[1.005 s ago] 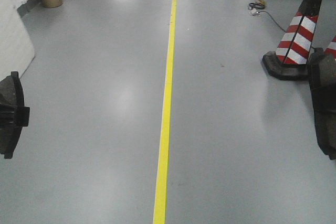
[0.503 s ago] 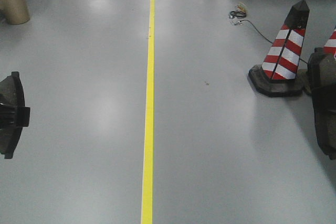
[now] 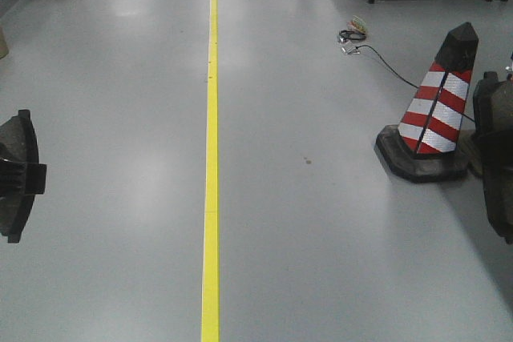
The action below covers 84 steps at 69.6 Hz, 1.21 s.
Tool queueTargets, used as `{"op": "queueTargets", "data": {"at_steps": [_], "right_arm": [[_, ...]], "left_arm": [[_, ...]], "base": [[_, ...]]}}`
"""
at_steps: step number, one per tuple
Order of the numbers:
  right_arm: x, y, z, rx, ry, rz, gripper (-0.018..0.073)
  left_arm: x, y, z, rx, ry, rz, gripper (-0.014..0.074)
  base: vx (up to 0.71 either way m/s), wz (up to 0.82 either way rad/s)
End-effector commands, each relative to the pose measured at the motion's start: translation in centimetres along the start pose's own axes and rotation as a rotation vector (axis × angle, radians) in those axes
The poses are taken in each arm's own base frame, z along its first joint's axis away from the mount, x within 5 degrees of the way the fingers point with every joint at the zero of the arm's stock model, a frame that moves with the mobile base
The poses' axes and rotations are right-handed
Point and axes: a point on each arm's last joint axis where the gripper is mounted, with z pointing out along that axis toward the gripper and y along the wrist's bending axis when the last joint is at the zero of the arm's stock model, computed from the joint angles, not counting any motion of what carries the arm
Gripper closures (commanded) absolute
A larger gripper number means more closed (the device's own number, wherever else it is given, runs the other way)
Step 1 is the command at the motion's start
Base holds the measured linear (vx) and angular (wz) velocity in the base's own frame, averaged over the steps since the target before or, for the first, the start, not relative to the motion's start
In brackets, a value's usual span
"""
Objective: Move and align brake pads A on conveyor
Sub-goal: 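Drive along the yellow floor line toward the conveyor, then turn the base past the striped cones to face the conveyor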
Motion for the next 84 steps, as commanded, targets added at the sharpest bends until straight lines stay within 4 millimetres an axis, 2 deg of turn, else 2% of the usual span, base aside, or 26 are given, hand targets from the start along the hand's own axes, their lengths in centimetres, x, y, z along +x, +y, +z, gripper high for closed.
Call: {"op": "queueTargets", "data": {"at_steps": [1,52,84], "right_arm": [[-1.12,0.11,-1.02,-0.009,-0.117,-0.013,0.0563],[-1.12,0.11,-1.02,-0.009,-0.117,-0.013,0.0563],[-1.12,0.11,-1.02,-0.009,-0.117,-0.013,0.0563]], "left_arm": [[-0.95,-0.21,-1.05,0.041,-0.102,-0.006,0.0603],[-0.97,-0.22,-1.02,0.040,-0.103,-0.005,0.0603],[-0.97,-0.22,-1.02,0.040,-0.103,-0.005,0.0603]], "base": [[0.59,-0.04],[0.59,-0.05],[0.40,0.02]]}}
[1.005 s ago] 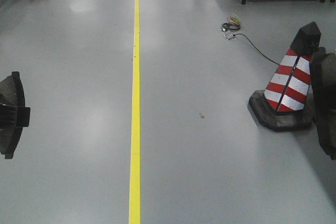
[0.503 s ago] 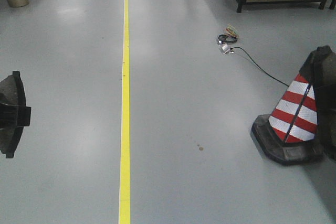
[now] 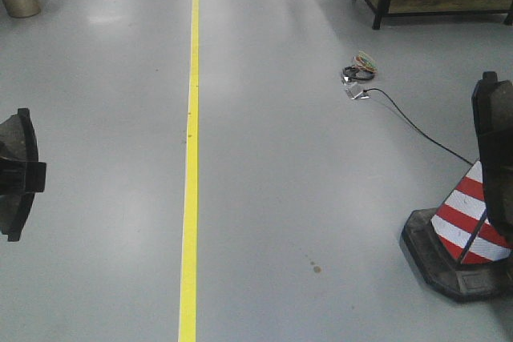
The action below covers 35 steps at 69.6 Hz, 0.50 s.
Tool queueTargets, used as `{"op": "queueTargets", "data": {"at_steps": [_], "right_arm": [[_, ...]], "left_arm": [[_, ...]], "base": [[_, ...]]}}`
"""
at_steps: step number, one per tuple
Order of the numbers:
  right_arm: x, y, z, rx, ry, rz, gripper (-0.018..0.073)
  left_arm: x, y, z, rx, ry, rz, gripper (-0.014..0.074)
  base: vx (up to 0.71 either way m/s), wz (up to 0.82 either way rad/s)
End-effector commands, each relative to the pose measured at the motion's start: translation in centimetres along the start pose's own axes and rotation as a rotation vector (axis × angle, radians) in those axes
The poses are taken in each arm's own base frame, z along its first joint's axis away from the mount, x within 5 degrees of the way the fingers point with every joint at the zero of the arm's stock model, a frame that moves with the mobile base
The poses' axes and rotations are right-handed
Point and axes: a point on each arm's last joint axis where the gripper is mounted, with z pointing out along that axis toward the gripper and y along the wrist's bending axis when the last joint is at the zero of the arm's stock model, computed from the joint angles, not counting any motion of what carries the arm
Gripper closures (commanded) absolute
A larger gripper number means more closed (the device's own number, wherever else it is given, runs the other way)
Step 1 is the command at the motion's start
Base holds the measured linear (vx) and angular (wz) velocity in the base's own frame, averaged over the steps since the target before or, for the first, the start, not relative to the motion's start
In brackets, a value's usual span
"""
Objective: Move and align brake pads A on conveyor
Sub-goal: 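Turn the base past the striped cones to face the conveyor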
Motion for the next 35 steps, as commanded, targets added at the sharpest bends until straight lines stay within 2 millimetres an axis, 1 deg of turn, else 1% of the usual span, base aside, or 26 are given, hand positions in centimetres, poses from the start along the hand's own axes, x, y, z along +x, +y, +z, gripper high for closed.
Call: {"op": "queueTargets", "data": {"at_steps": [1,9,18,35], "right_arm": [[-1.11,0.12,-1.02,-0.011,-0.116,-0.012,0.0563],[-1.11,0.12,-1.02,-0.011,-0.116,-0.012,0.0563],[-1.11,0.12,-1.02,-0.011,-0.116,-0.012,0.0563],[-1.11,0.12,-1.02,-0.011,-0.116,-0.012,0.0563]], "left_arm": [[-0.93,-0.20,-1.04,0.039,-0.099,-0.005,0.0603],[-0.93,-0.20,-1.04,0.039,-0.099,-0.005,0.0603],[-0.93,-0.20,-1.04,0.039,-0.099,-0.005,0.0603],[-0.93,-0.20,-1.04,0.039,-0.099,-0.005,0.0603]], "base": [[0.32,-0.06],[0.30,-0.11],[0.27,-0.25],[0.23,-0.45]]}}
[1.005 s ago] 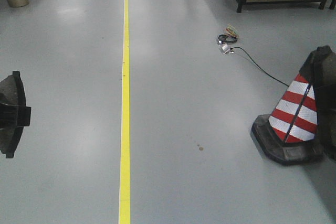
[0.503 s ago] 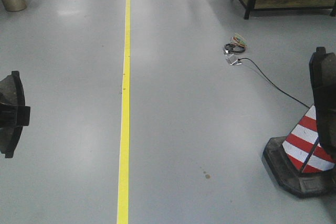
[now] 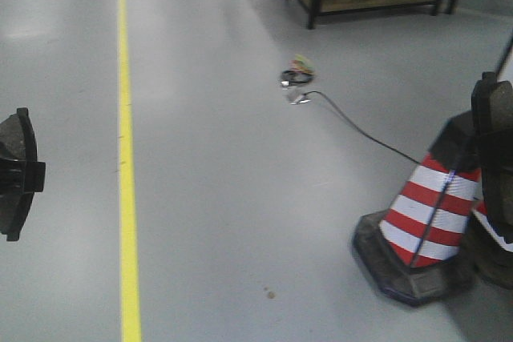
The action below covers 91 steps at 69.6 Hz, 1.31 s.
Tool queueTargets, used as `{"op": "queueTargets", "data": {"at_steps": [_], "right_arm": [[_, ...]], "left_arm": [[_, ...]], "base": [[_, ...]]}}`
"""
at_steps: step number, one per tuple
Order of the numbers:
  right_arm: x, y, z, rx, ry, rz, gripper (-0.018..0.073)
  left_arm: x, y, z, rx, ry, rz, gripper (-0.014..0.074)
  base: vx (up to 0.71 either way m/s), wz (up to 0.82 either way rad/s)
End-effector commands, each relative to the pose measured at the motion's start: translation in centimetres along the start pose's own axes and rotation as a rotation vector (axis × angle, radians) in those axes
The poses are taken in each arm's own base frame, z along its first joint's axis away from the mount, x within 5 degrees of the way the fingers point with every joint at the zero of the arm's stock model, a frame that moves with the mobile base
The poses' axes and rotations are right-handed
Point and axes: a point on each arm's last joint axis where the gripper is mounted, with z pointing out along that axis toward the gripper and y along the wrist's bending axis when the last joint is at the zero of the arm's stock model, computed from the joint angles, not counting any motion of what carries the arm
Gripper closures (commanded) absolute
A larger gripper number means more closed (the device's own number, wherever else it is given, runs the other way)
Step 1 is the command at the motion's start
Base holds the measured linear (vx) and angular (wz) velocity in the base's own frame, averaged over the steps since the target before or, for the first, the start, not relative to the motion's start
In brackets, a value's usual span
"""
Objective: Move and align brake pads A on conveyor
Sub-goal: 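Turn the base past the striped cones to face the conveyor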
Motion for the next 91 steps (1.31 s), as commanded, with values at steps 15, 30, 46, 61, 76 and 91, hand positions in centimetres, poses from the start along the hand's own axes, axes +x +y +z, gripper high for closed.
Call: {"op": "queueTargets", "data": {"at_steps": [15,30,46,61,76,91], "right_arm": [[-1.11,0.12,-1.02,-0.011,-0.116,-0.012,0.0563],[-1.11,0.12,-1.02,-0.011,-0.116,-0.012,0.0563],[-1.11,0.12,-1.02,-0.011,-0.116,-0.012,0.0563],[-1.11,0.12,-1.02,-0.011,-0.116,-0.012,0.0563],[-1.11,0.12,-1.02,-0.011,-0.116,-0.012,0.0563],[-1.11,0.12,-1.02,-0.011,-0.116,-0.012,0.0563]], "left_arm": [[-0.91,-0.19,-1.08,0.040,-0.099,-0.006,0.0603],[-0.91,-0.19,-1.08,0.040,-0.099,-0.006,0.0603],[-0.91,-0.19,-1.08,0.040,-0.099,-0.006,0.0603],[-0.91,-0.19,-1.08,0.040,-0.099,-0.006,0.0603],[-0.91,-0.19,-1.08,0.040,-0.099,-0.006,0.0603],[-0.91,-0.19,-1.08,0.040,-0.099,-0.006,0.0603]], "base": [[0.22,-0.68],[0.23,-0.84],[0.23,-0.88],[0.22,-0.83],[0.21,-0.79],[0.20,-0.74]]}}
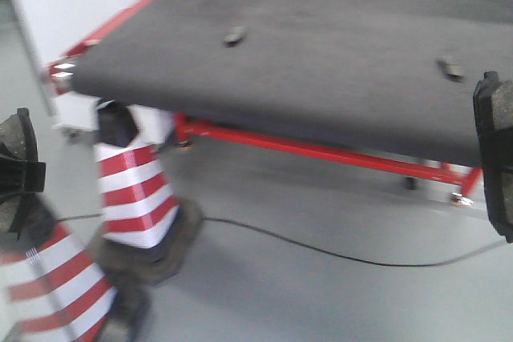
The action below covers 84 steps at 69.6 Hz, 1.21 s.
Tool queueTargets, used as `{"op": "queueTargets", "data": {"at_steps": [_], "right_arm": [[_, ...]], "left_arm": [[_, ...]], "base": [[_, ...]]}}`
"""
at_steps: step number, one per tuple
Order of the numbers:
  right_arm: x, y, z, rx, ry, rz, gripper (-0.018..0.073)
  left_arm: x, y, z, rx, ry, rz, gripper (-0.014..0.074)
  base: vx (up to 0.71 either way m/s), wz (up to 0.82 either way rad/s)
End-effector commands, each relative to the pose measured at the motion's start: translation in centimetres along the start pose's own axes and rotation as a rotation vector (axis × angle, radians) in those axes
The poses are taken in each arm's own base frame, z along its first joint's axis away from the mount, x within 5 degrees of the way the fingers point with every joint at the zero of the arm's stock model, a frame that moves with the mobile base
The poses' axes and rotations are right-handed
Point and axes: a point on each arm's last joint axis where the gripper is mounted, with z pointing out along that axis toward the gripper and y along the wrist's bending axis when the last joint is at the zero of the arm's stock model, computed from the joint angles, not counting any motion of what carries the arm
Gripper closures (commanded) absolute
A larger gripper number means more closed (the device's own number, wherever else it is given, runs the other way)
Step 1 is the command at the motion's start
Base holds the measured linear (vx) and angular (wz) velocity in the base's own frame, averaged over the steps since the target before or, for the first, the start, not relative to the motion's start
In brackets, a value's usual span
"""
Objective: Move and align brake pads A on conveyor
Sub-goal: 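Turn the base past the striped cones to face the conveyor, then stop the base at the conveyor holding both brake pads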
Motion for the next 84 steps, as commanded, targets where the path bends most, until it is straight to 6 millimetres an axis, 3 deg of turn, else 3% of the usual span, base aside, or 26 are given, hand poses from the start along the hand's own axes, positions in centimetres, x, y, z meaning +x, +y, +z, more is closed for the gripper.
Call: {"op": "queueTargets", "data": {"at_steps": [1,39,84], "right_arm": [[-1.11,0.12,-1.02,-0.011,-0.116,-0.012,0.0563],[-1.11,0.12,-1.02,-0.011,-0.116,-0.012,0.0563],[-1.11,0.12,-1.02,-0.011,-0.116,-0.012,0.0563]], "left_arm": [[-0.91,-0.19,-1.08,0.040,-0.099,-0.006,0.0603],[-0.91,-0.19,-1.08,0.040,-0.099,-0.006,0.0603],[-0.91,-0.19,-1.08,0.040,-0.099,-0.006,0.0603]], "base": [[0.20,-0.72],[0.23,-0.50],[0.35,0.01]]}}
